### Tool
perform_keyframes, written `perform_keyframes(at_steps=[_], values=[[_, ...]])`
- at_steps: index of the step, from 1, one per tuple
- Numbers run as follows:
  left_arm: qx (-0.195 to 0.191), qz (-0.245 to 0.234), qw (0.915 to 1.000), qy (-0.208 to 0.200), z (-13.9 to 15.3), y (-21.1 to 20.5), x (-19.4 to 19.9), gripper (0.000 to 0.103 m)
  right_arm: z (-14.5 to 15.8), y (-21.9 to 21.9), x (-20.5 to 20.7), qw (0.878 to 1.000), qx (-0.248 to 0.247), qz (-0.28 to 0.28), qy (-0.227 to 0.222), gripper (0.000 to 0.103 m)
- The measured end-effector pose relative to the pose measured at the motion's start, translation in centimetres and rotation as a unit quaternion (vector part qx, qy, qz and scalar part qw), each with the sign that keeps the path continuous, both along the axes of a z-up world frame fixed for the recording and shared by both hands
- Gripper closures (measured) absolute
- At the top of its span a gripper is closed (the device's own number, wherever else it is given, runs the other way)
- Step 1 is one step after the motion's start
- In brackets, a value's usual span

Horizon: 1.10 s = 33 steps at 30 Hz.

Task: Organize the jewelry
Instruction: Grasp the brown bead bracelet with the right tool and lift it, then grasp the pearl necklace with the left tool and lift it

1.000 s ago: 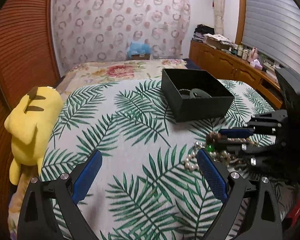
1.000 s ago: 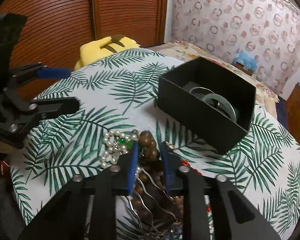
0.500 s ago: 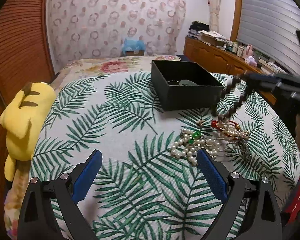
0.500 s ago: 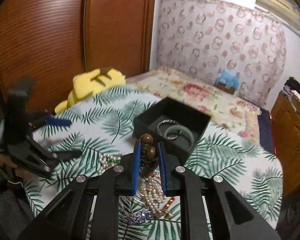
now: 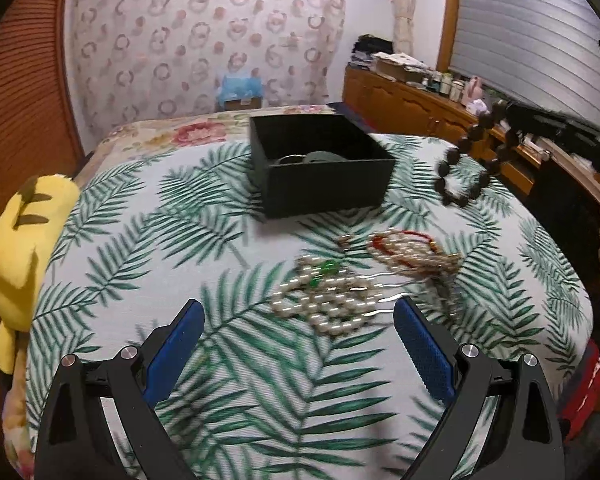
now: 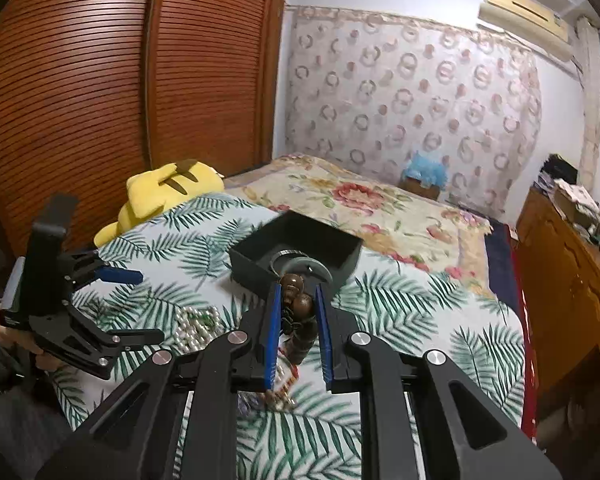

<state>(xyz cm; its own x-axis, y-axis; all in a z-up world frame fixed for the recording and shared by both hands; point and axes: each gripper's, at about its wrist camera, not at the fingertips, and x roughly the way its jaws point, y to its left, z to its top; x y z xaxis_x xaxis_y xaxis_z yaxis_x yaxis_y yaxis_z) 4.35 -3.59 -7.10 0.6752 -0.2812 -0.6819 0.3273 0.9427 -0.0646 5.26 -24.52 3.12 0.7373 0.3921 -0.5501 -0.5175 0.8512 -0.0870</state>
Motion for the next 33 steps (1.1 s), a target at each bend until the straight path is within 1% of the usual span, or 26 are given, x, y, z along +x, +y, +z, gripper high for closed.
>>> perform_keyframes(at_steps=[3,8,10,11,13,14,15,16,19,21,24,27,30,33], values=[[-0.001,-0.013,0.9999,-0.006,0.2,-1.0,-0.2,0.011,-0.7,-1.4,-0.3,1.000,0.004,-0.014,0.007,0.084],[0.002,-0.015,0.9998,-0.010,0.2,-1.3,0.3,0.012,-2.2,-3.5,-0.4,0.999,0.013,-0.033,0.022,0.084],[0.002,-0.013,0.9999,-0.003,0.1,-0.9,0.6,0.021,-2.9,-4.0,-0.2,0.999,0.017,-0.040,0.030,0.084],[0.001,-0.011,0.9999,0.000,0.1,-0.6,0.9,0.022,-3.1,-4.1,-0.2,0.998,0.018,-0.041,0.032,0.084],[0.000,-0.004,1.0000,0.003,0.1,0.1,1.4,0.032,-3.6,-4.2,0.0,0.998,0.021,-0.043,0.036,0.084],[0.000,0.000,1.0000,0.007,0.0,0.6,1.7,0.035,-3.7,-4.3,0.0,0.998,0.022,-0.043,0.037,0.084],[0.001,0.004,0.9999,0.010,-0.1,1.0,2.0,0.039,-3.9,-4.2,0.1,0.998,0.023,-0.043,0.038,0.084],[0.002,0.007,0.9999,0.014,-0.3,1.3,2.4,0.045,-4.0,-4.2,0.1,0.998,0.024,-0.043,0.038,0.084],[0.015,0.009,0.9995,0.025,-0.9,1.8,3.1,0.056,-4.2,-3.9,0.0,0.998,0.024,-0.041,0.039,0.084],[0.023,0.005,0.9992,0.032,-1.4,1.8,3.6,0.061,-4.2,-3.8,0.0,0.998,0.024,-0.039,0.039,0.084],[0.027,-0.013,0.9980,0.055,-2.5,1.6,4.3,0.061,-4.2,-3.5,-0.1,0.998,0.023,-0.036,0.040,0.084],[0.038,-0.017,0.9981,0.045,-2.5,1.4,4.4,0.062,-4.4,-3.3,-0.2,0.998,0.020,-0.033,0.042,0.084],[0.034,-0.024,0.9975,0.056,-2.9,1.5,5.0,0.075,-4.6,-3.0,-0.2,0.998,0.017,-0.032,0.045,0.084],[0.049,-0.031,0.9971,0.049,-3.0,1.2,4.9,0.076,-4.8,-2.9,-0.2,0.998,0.018,-0.029,0.046,0.084]])
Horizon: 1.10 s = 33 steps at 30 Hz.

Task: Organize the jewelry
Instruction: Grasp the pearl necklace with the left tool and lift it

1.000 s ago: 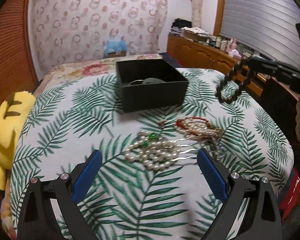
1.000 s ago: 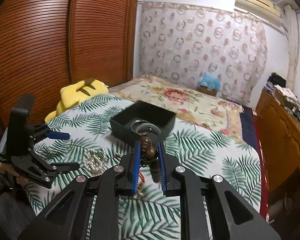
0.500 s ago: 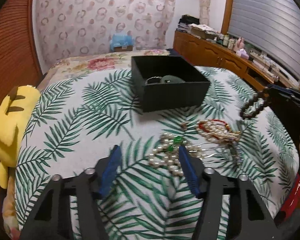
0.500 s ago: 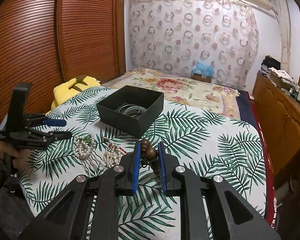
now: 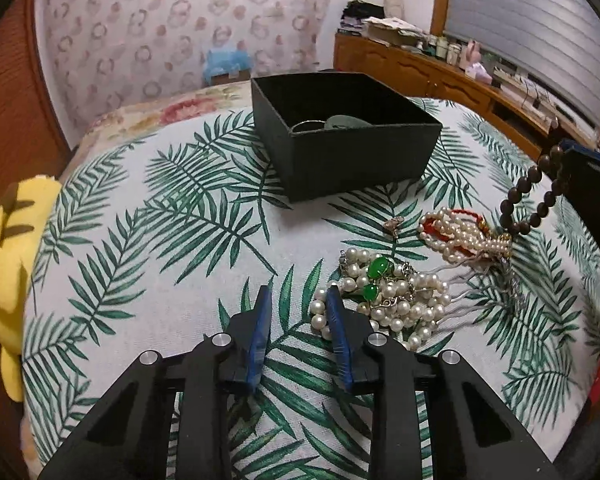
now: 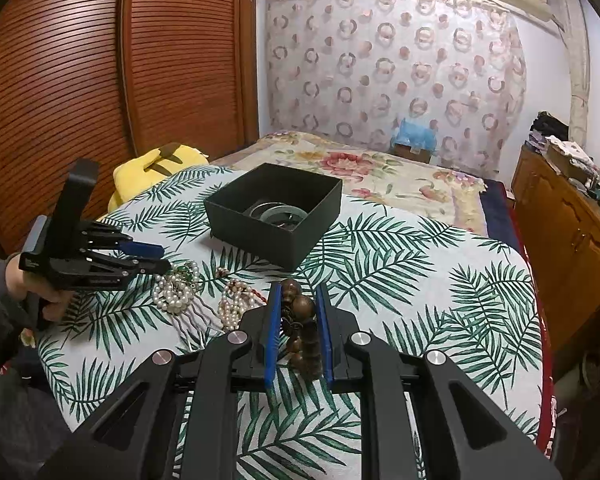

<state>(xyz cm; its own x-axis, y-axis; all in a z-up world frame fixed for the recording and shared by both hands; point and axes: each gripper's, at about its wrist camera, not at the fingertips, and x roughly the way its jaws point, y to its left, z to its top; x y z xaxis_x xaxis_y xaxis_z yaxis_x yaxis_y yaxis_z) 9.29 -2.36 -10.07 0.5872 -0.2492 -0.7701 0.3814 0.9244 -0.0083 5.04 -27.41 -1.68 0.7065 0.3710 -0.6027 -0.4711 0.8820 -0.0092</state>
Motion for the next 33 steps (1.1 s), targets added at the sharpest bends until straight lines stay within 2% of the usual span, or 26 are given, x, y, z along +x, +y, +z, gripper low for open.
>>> perform_keyframes(at_steps=[5,6,7,10,13,16,24,33], values=[[0.027,-0.009,0.9995,-0.011,0.0,-0.5,0.0,0.075,-0.3,0.3,-0.1,1.000,-0.001,0.004,0.004,0.084],[0.023,-0.013,0.9996,-0.008,0.1,-0.6,0.0,0.083,-0.4,0.4,-0.1,1.000,-0.001,0.004,0.004,0.084],[0.013,-0.023,0.9996,-0.002,0.1,-0.6,0.1,0.096,-0.4,0.4,-0.1,1.000,0.000,0.005,0.005,0.084],[0.013,-0.015,0.9998,-0.007,0.7,-0.6,0.1,0.096,-0.4,0.6,-0.4,1.000,0.000,0.007,0.004,0.084],[-0.040,-0.016,0.9989,-0.015,3.1,-0.3,-0.6,0.096,-0.1,0.6,-0.5,1.000,-0.001,0.010,0.001,0.084],[-0.061,-0.017,0.9966,-0.053,6.4,-0.3,-1.7,0.096,0.2,0.6,-0.6,1.000,-0.001,0.010,-0.002,0.084],[-0.065,-0.019,0.9914,-0.112,11.6,-0.9,-2.7,0.096,0.4,0.8,-0.5,1.000,0.003,0.013,-0.005,0.084],[-0.069,-0.004,0.9863,-0.149,15.3,0.1,-2.4,0.096,2.8,1.4,-0.4,0.999,0.009,0.023,-0.026,0.084]])
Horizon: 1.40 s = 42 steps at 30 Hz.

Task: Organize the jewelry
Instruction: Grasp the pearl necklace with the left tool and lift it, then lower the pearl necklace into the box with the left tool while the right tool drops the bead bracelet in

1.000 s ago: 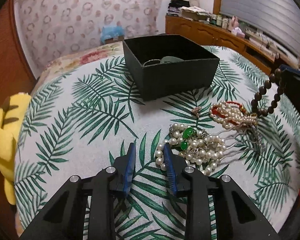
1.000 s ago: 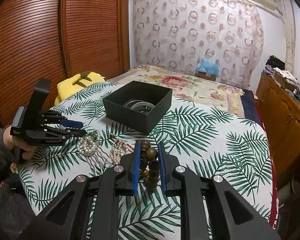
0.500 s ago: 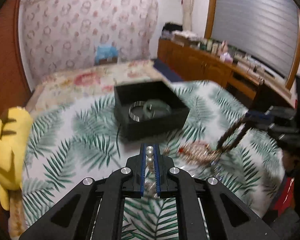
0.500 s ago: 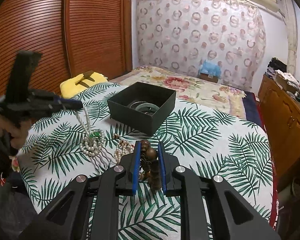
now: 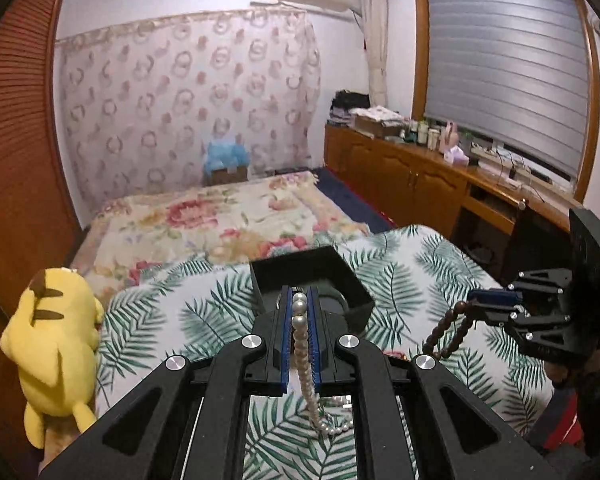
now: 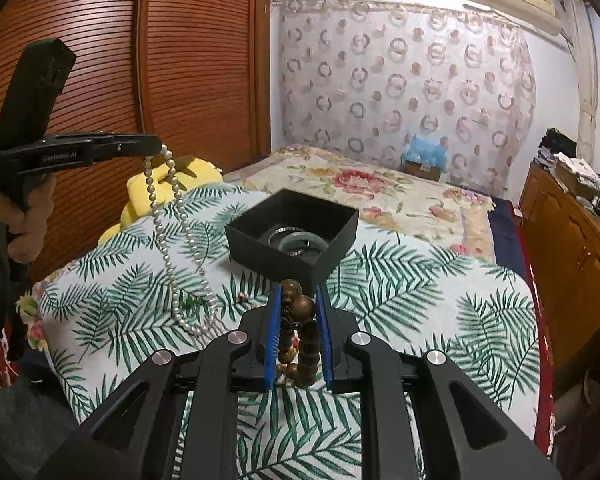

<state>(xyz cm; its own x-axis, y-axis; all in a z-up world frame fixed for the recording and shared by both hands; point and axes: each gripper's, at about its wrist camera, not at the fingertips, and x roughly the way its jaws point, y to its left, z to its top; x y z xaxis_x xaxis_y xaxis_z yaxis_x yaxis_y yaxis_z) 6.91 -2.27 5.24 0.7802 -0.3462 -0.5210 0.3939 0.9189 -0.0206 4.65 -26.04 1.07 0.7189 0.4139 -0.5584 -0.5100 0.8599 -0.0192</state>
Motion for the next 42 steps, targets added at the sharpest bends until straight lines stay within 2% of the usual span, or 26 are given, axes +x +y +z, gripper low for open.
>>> perform_keyframes(at_steps=[9,23,36,42], values=[[0.004,-0.004,0.9996,-0.026,3.2,-1.0,1.2,0.096,2.3,1.1,1.1,1.000,0.002,0.011,-0.020,0.084],[0.002,0.000,0.9990,-0.046,6.5,-2.7,3.7,0.096,5.2,3.1,4.3,0.999,-0.006,0.015,-0.045,0.084],[-0.001,0.006,0.9992,-0.041,7.4,-4.1,6.8,0.096,7.0,3.4,7.0,0.998,-0.001,0.008,-0.055,0.084],[-0.001,0.021,0.9995,-0.022,5.5,-3.7,8.3,0.096,6.8,4.0,8.6,0.999,-0.006,0.002,-0.053,0.084]])
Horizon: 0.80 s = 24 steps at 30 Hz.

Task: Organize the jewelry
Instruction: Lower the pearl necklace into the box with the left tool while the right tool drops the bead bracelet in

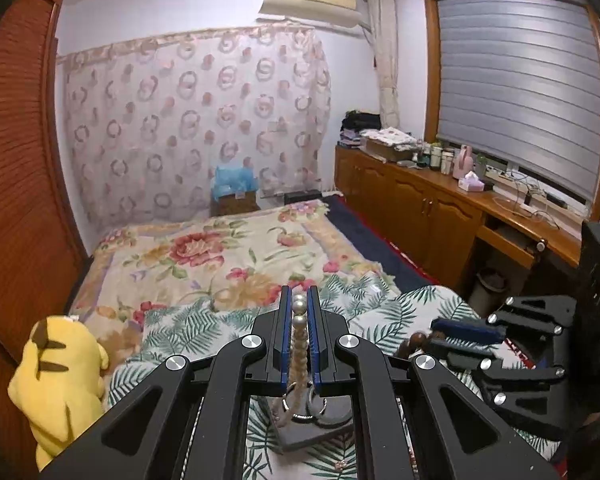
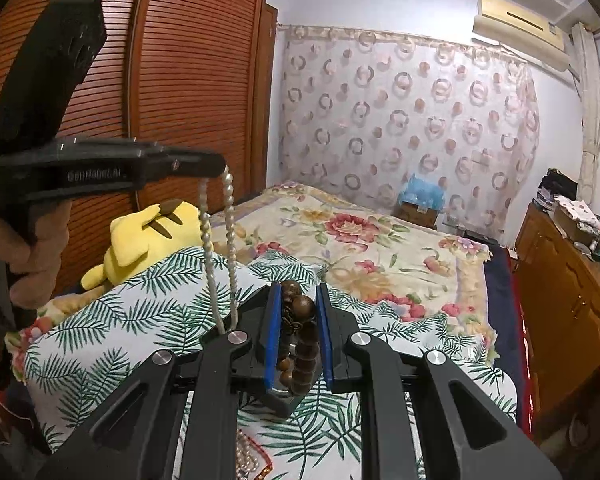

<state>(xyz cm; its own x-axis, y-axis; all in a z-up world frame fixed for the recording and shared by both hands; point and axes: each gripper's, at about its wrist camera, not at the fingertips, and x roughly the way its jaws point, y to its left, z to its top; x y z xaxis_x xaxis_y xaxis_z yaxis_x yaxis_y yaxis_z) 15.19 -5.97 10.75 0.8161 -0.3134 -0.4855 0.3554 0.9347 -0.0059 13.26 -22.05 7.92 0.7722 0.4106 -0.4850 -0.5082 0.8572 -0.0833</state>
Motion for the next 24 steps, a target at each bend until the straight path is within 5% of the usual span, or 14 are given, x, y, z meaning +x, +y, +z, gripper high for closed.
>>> perform_keyframes(at_steps=[16,20,24], values=[[-0.015,0.008,0.9981,0.060,-7.2,2.1,1.6,0.096,-5.3,2.3,7.2,0.998,-0.007,-0.019,0.055,0.084],[-0.012,0.012,0.9983,0.055,-7.7,2.6,0.6,0.080,-6.4,2.3,7.6,0.998,0.002,-0.012,0.067,0.079],[-0.014,0.012,0.9982,0.057,-8.4,3.1,-0.7,0.078,-6.4,1.7,7.0,0.997,0.003,-0.015,0.071,0.076]])
